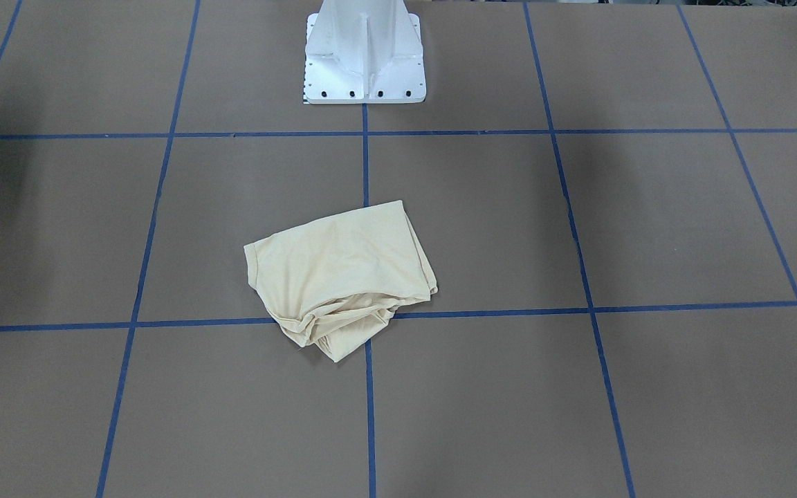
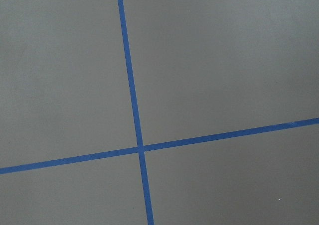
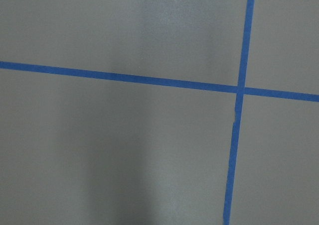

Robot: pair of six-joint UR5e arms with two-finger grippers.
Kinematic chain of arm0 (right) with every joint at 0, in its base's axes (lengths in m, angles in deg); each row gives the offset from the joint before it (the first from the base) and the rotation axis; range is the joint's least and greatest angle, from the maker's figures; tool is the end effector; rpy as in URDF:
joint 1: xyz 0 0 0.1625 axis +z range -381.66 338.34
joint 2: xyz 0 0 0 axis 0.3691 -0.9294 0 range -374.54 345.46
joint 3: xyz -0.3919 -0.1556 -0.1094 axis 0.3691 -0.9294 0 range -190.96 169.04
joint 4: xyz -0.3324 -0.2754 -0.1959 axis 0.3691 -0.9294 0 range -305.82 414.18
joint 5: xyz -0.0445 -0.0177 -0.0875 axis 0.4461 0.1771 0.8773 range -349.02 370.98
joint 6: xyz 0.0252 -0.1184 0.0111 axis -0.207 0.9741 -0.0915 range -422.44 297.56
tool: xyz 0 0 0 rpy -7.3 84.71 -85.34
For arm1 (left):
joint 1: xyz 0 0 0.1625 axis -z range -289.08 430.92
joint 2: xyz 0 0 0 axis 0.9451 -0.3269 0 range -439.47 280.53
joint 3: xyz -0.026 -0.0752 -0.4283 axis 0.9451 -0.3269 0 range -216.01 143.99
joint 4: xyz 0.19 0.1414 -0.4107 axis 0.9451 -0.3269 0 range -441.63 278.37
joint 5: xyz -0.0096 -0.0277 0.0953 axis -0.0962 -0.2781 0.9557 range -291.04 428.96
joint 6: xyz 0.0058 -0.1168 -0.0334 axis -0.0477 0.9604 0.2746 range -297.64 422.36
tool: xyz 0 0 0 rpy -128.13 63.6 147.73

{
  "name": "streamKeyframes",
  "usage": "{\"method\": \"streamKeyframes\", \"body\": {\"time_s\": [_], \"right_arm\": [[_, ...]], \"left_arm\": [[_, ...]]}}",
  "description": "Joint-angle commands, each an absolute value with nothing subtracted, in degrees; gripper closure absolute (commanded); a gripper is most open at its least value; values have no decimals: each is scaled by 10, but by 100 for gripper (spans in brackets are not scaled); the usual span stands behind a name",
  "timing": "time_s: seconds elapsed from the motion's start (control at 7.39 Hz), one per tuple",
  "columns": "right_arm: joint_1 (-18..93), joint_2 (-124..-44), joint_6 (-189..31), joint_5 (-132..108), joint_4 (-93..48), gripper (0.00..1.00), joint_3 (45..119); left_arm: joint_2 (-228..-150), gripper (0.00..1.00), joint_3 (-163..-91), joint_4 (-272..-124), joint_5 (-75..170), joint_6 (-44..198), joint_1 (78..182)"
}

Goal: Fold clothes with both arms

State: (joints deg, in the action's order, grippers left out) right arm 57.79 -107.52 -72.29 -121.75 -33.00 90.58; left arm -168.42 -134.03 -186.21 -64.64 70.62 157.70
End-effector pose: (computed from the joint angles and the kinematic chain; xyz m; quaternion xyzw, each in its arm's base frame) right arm -0.0494 -0.5428 0.5977 0.0266 -0.3731 -0.0418 0.9265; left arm -0.0174 -0.5705 0.5881 0.1363 0.3803 0.0292 0.9143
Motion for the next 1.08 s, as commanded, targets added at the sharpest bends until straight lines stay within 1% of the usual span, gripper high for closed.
{"method": "streamKeyframes", "body": {"time_s": [0.0,0.95], "right_arm": [[578,-1076,-723,-1219,-330,0,907],[578,-1092,-723,-1218,-330,0,915]], "left_arm": [[-1684,0,-1341,-1862,-646,706,1577],[-1683,0,-1338,-1862,-646,706,1578]]}}
